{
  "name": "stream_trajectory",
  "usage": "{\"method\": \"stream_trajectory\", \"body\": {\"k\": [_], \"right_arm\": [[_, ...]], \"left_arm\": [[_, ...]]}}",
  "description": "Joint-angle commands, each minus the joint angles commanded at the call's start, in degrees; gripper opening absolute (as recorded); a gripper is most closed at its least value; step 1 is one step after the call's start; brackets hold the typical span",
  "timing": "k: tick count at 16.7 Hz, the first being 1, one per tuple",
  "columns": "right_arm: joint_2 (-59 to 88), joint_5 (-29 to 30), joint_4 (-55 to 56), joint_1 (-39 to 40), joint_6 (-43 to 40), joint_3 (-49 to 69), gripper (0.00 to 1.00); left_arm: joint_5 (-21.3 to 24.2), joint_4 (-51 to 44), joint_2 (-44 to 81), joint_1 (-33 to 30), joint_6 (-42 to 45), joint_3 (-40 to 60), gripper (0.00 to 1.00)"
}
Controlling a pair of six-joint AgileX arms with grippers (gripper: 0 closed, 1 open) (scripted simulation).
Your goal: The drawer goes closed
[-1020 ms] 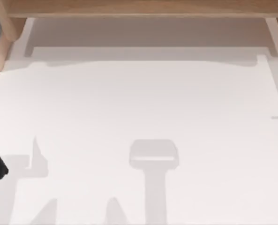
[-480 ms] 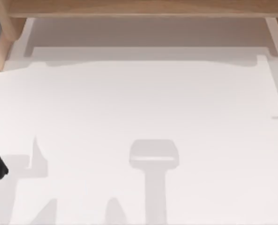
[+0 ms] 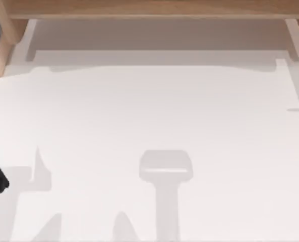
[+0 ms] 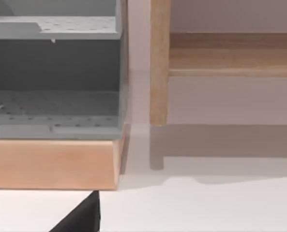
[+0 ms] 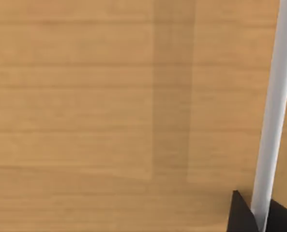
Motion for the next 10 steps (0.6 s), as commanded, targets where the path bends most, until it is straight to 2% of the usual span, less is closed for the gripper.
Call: {"method": "stream_trajectory", "body": {"k": [10], "right_arm": [[2.4,3.2,-4.2,2.8,0.1,6.3,0.00]], "left_arm": [[0.0,0.0,0.0,0.0,0.0,0.0,1.00]]}}
